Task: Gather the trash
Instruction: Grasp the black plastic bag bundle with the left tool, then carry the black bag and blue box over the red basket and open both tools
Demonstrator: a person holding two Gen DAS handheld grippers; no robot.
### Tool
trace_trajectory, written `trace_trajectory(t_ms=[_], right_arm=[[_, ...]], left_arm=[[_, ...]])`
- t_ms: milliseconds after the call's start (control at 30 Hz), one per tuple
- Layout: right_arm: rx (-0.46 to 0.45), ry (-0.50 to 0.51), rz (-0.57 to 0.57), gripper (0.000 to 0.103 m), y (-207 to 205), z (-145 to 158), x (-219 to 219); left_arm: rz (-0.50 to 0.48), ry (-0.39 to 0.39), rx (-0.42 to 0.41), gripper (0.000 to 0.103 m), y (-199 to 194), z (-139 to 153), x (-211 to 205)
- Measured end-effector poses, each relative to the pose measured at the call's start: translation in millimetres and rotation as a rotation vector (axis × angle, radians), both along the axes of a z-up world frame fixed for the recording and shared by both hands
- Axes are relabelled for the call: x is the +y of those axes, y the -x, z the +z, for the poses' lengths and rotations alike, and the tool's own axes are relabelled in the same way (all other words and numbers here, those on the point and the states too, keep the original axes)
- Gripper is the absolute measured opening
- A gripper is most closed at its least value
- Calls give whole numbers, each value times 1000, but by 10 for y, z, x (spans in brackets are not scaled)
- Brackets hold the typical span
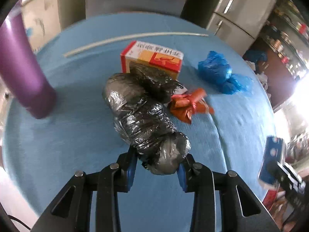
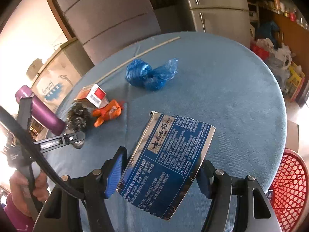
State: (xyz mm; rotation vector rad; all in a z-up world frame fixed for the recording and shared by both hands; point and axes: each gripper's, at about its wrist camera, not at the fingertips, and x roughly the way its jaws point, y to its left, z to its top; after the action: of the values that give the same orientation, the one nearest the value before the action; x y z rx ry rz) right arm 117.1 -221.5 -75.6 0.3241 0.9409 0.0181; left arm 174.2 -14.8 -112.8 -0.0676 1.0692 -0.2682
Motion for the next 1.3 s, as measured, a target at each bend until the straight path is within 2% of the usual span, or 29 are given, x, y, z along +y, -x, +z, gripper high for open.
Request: trace_trajectory(t_ms=[133,267,500,967,1300], right_arm=[[-18,0,-2,69,104,-2,-6],[-29,-8,-25,69,200,47,-98],[-71,10,-76,69,331,166,-273],[-99,-13,-131,69,682,273,-590],[-104,-25,-181,69,910,266,-832]], left_arm=[[-67,-64,-90,38,326,236,-113],[-130,-170,-208,38,593,443,-355],[-207,-255,-314,38,839,678,-588],[-345,-330,-398,38,1091,789,-1159],[-414,-343,-416,38,1251,800,-1408]])
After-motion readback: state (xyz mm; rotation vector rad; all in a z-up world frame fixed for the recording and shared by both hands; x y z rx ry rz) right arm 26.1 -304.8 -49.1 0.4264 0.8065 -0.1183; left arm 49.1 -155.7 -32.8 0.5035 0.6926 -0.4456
